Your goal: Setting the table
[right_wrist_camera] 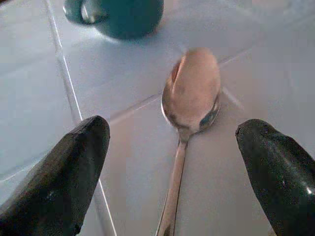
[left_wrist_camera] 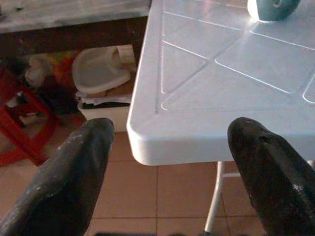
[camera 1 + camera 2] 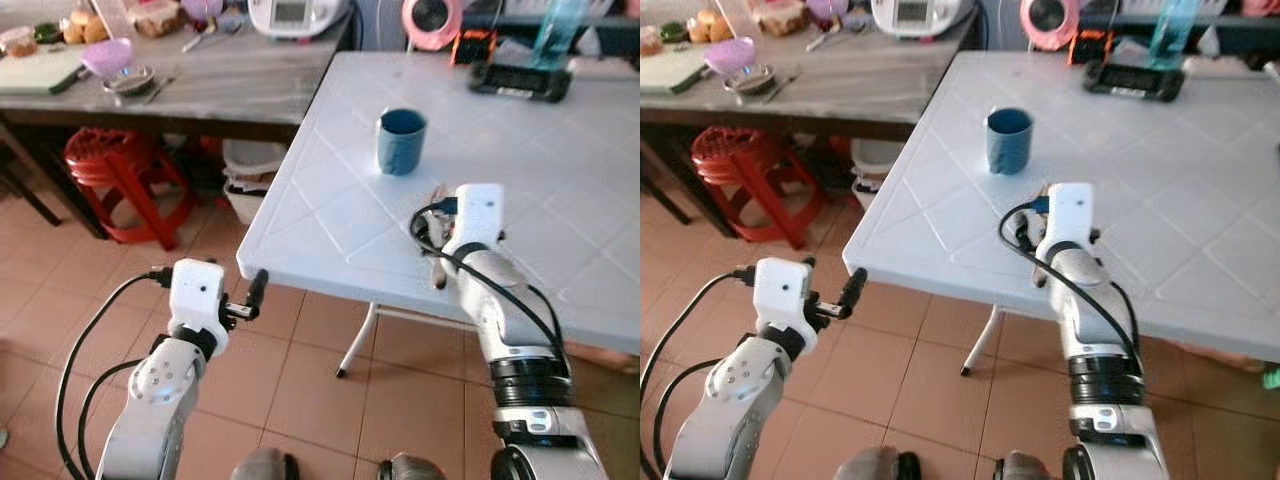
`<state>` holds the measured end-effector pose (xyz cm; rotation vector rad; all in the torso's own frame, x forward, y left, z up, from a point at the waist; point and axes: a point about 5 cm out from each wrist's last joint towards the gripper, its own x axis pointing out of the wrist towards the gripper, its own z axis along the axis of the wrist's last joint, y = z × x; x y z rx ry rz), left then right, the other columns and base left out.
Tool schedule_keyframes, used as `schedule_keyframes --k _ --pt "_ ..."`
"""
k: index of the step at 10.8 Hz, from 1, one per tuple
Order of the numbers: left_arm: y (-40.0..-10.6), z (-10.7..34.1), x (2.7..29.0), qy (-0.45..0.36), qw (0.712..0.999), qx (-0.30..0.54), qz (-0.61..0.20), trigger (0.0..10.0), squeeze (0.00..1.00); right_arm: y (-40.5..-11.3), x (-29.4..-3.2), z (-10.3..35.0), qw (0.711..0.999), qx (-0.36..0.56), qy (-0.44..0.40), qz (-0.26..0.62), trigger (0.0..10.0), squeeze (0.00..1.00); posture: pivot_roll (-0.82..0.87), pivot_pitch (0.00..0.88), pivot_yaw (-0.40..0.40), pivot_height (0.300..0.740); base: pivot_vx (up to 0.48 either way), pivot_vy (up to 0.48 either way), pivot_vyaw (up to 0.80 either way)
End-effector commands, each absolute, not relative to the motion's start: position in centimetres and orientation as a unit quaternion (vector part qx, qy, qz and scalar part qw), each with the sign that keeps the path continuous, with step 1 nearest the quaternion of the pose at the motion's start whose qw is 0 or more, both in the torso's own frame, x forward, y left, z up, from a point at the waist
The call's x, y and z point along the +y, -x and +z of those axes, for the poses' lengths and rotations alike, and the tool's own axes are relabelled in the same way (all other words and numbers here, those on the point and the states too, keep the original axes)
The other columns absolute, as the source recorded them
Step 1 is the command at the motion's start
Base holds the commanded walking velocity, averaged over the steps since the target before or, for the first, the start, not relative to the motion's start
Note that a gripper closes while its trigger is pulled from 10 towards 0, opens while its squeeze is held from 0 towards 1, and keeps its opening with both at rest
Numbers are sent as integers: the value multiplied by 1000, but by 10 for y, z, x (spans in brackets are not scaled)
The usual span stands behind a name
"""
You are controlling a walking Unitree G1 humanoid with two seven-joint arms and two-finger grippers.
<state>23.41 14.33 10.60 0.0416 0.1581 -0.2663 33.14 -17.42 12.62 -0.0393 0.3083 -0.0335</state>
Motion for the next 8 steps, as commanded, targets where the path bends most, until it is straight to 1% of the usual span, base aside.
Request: schedule_keyframes --k 1,8 --pt "-234 110 143 -22 988 76 -135 10000 0 -334 -170 126 987 160 9 -12 10000 0 66 89 118 740 0 0 0" --pt "-234 110 143 -22 988 76 -135 10000 0 -334 -170 126 987 160 9 -12 10000 0 66 89 118 740 0 0 0"
